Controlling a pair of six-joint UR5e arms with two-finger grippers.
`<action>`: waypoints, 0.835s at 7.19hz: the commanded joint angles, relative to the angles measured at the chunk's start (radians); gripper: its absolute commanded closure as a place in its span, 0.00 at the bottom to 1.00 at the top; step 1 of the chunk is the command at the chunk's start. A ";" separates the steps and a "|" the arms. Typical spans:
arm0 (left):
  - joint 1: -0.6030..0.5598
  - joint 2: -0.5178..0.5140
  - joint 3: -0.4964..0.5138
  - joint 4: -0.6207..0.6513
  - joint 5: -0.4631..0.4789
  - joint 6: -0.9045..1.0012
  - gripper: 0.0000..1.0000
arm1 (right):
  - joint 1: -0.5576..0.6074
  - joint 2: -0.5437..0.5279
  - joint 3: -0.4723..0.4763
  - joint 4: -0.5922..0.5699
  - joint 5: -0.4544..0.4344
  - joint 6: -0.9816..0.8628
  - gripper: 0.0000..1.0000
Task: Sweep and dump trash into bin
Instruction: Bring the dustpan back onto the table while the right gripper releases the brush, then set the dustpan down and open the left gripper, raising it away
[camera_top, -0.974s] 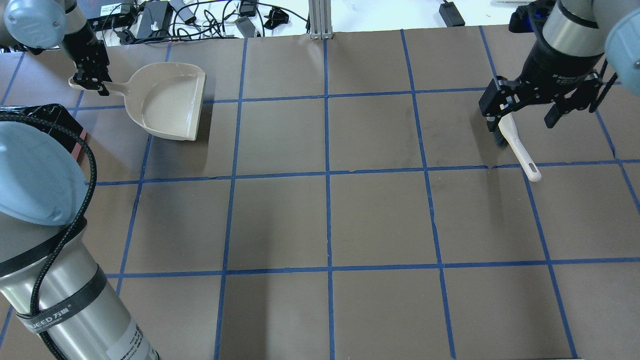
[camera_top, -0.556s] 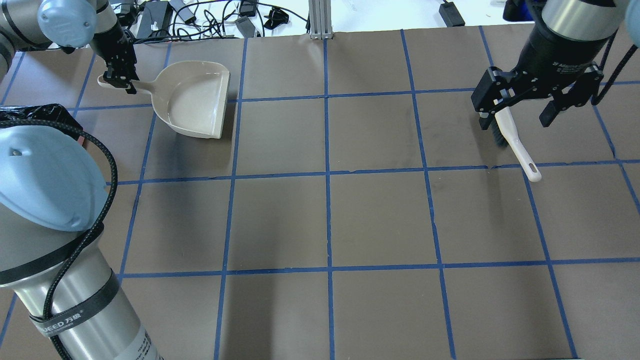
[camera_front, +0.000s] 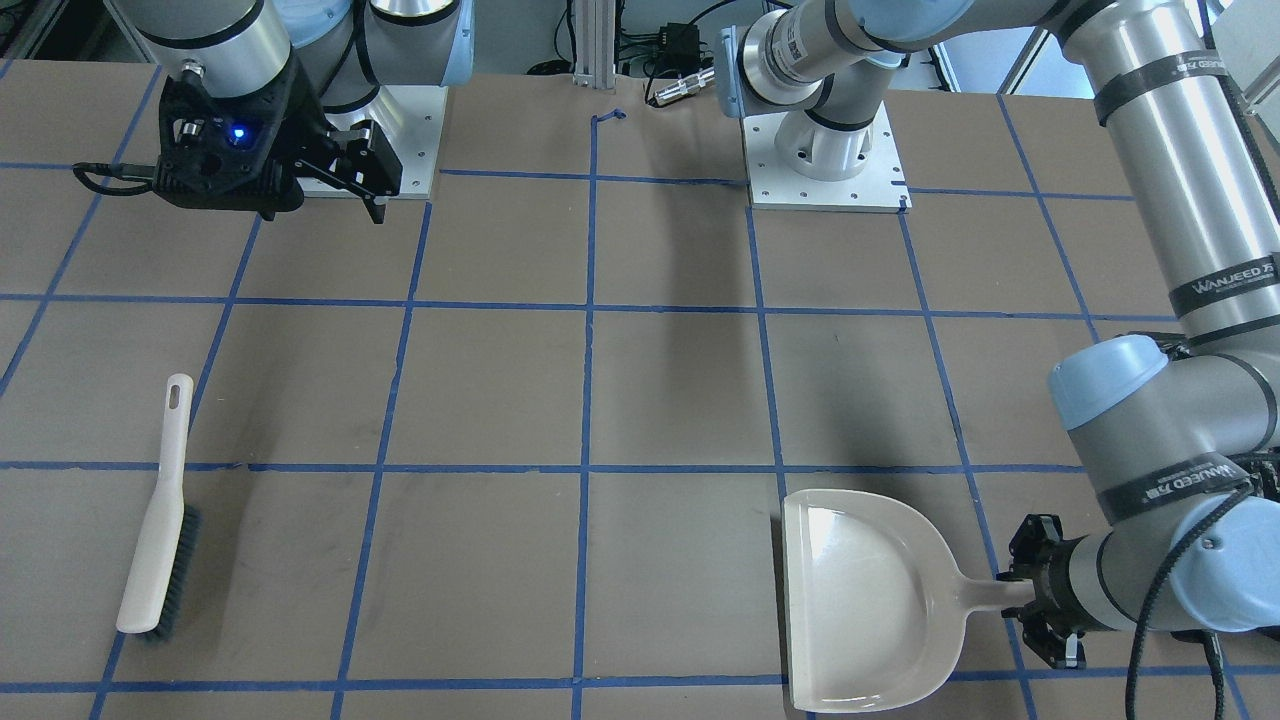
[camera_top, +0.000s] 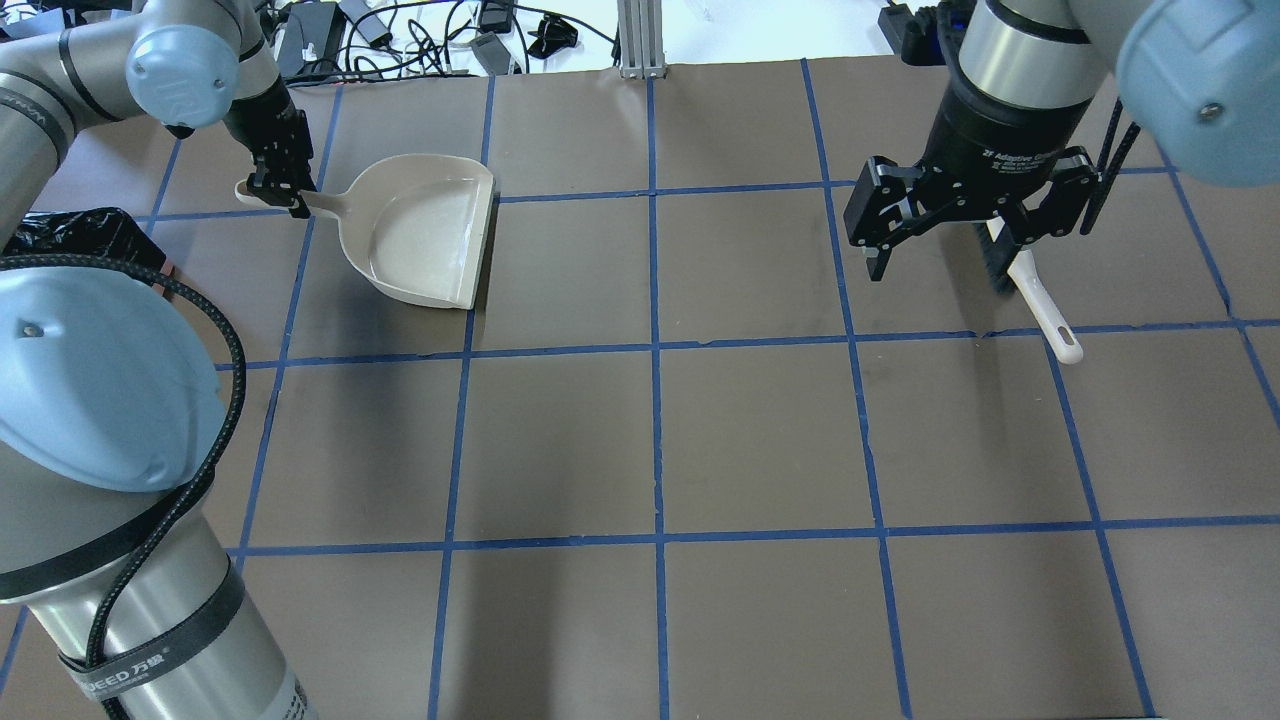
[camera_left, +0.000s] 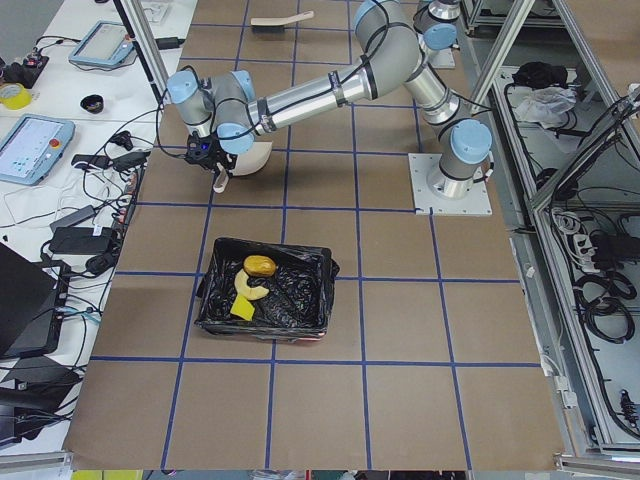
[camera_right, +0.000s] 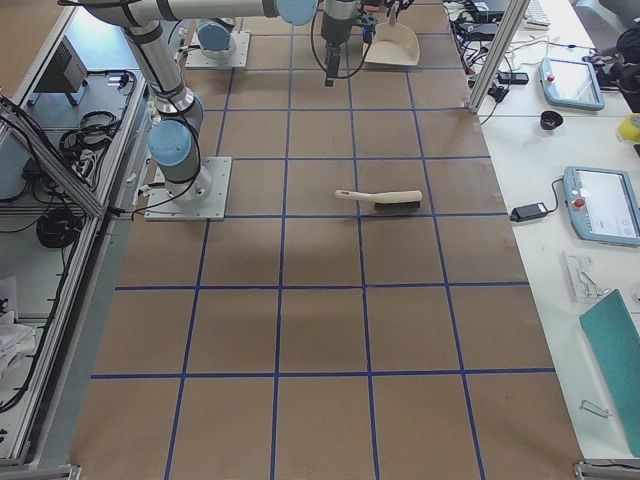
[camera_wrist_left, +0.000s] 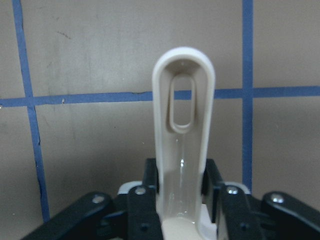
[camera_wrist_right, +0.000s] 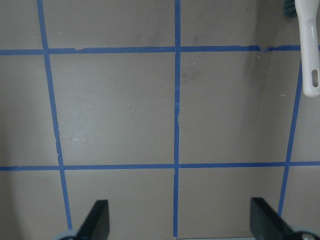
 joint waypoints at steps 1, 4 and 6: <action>-0.002 0.029 -0.052 0.013 0.001 -0.036 1.00 | 0.007 0.003 0.000 -0.002 0.000 -0.006 0.00; -0.007 0.059 -0.138 0.080 0.002 -0.046 1.00 | -0.008 0.006 0.000 -0.008 -0.011 -0.022 0.00; -0.019 0.067 -0.175 0.134 0.002 -0.038 1.00 | -0.008 0.006 0.003 -0.002 -0.016 -0.022 0.00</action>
